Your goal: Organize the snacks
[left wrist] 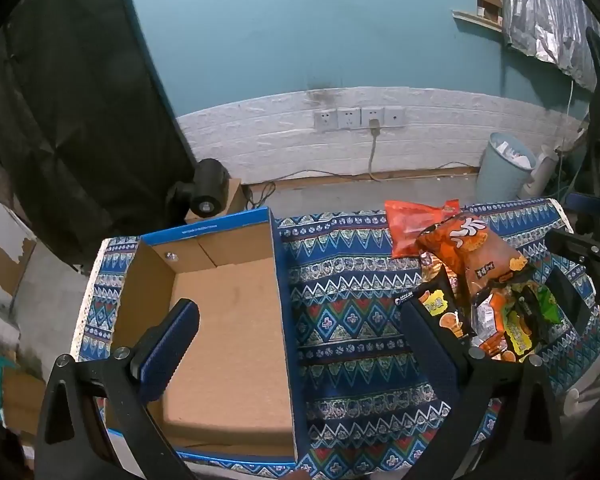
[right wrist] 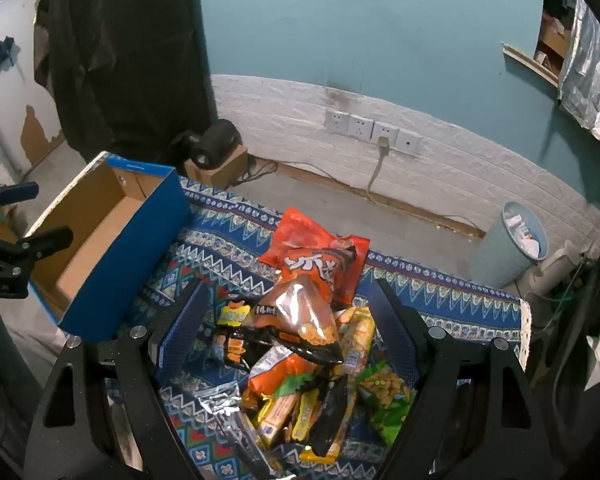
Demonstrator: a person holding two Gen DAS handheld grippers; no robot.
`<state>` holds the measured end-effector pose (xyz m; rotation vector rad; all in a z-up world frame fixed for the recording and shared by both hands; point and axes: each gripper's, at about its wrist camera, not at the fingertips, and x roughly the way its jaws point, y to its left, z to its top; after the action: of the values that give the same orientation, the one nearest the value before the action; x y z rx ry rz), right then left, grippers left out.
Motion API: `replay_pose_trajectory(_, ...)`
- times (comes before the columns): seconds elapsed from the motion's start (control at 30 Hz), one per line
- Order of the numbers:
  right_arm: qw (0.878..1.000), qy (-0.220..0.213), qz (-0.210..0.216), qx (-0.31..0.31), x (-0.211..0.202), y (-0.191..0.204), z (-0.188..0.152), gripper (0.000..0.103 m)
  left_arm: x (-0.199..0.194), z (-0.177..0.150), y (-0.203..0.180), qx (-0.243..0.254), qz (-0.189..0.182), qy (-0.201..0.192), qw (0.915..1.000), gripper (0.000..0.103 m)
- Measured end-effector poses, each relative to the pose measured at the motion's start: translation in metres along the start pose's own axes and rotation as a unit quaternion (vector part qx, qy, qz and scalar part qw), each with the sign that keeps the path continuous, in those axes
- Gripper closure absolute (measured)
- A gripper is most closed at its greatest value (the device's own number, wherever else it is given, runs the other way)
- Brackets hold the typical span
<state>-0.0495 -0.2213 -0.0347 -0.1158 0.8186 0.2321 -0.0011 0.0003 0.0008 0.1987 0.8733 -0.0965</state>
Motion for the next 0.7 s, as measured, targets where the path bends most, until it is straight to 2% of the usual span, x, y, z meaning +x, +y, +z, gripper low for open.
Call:
replay_pose_trajectory(0.27,1.000,0.007,-0.001,-0.001,0.0007,0.0012,-0.0002,0.023,-0.0045,-0.0046,-0.0004,0.004,0.009,-0.001,0.9999,0.001)
replay_pose_trajectory(0.7,1.000,0.006,-0.002,-0.001,-0.0003,0.0012,-0.0008,0.023,-0.0009,0.0003,-0.0029,0.005,0.003,0.005,1.0000,0.001)
